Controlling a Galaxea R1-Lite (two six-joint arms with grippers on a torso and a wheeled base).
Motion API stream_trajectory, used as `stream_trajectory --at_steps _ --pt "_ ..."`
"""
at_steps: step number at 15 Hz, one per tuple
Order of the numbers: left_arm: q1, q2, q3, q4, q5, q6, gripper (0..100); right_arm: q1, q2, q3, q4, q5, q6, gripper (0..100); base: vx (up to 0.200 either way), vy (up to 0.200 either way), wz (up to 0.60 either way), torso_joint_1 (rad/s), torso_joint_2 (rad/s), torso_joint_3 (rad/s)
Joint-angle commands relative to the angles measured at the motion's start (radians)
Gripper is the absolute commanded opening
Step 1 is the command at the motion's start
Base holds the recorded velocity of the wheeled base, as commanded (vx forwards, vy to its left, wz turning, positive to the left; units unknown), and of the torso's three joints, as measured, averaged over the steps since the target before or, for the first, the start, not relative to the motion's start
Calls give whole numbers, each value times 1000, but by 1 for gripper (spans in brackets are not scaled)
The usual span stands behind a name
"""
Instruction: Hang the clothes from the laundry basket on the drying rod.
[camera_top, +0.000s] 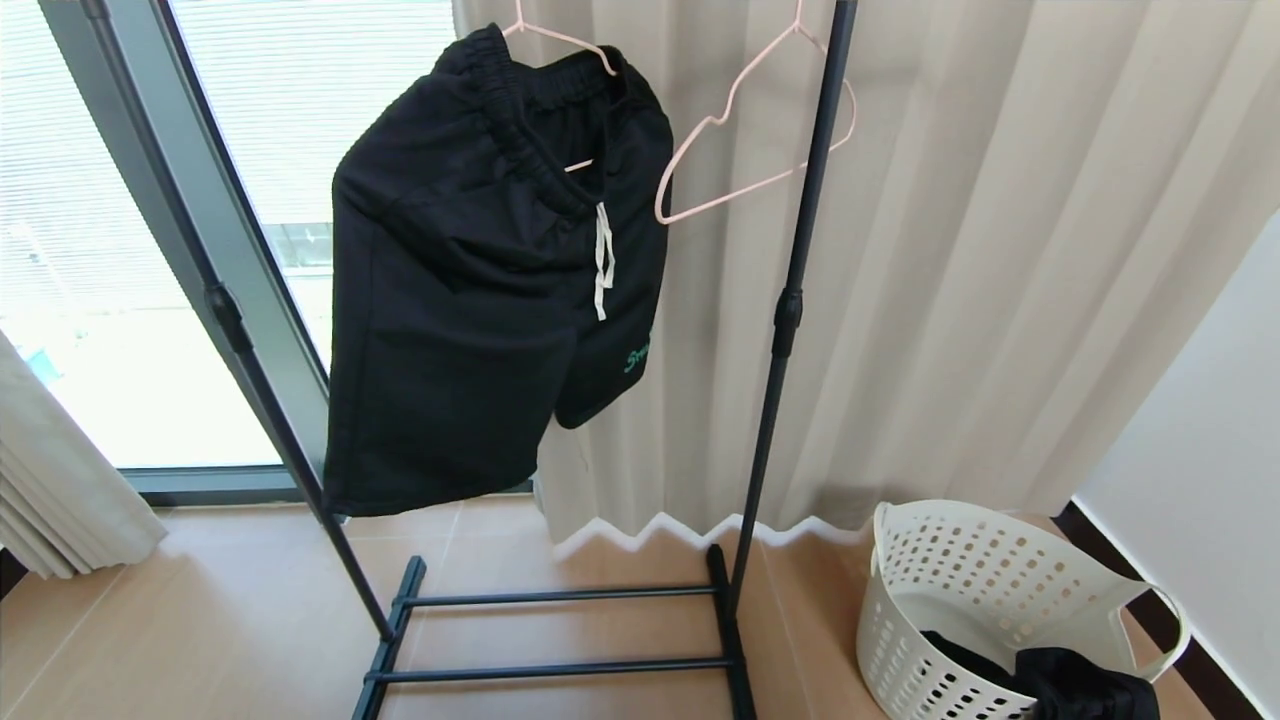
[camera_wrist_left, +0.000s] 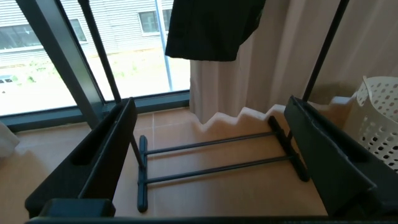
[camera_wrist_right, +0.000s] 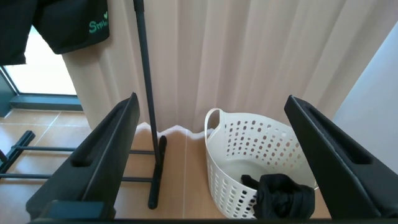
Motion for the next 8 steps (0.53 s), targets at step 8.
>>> stream_trajectory --at_steps 8 --pt "0 1 1 -2 9 -9 100 0 1 0 0 1 3 100 0 0 0 -36 252 206"
